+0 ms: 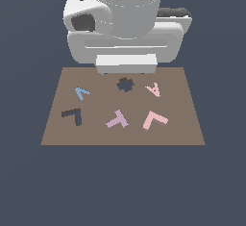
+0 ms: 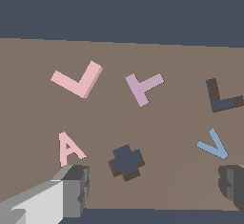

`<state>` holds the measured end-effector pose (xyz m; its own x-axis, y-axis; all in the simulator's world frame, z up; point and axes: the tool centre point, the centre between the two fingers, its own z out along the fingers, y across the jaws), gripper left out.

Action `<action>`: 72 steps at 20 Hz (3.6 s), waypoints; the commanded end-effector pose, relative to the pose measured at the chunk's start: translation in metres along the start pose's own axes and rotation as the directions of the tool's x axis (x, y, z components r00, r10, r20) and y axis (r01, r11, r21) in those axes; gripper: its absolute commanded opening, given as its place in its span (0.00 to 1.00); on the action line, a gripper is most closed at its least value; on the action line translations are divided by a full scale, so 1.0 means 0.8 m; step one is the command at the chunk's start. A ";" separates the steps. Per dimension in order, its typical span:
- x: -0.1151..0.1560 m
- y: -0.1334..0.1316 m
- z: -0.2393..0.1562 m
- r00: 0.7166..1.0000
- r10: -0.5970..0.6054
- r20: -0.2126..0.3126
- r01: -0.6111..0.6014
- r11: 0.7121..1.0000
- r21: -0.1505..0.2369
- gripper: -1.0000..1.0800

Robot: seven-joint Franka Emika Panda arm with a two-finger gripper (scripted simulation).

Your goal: Insert a designated object into the corresponding slot on a board.

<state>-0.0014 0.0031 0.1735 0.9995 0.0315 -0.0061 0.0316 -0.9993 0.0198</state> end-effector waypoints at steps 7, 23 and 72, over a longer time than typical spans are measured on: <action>0.003 -0.005 0.006 1.000 0.018 0.000 -0.018 1.000 0.001 0.96; 0.047 -0.067 0.076 0.968 0.250 0.001 -0.250 0.968 0.010 0.96; 0.117 -0.118 0.173 0.871 0.491 0.004 -0.491 0.871 0.020 0.00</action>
<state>0.0883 0.0965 0.0311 0.8856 -0.4645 0.0003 -0.4645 -0.8856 0.0012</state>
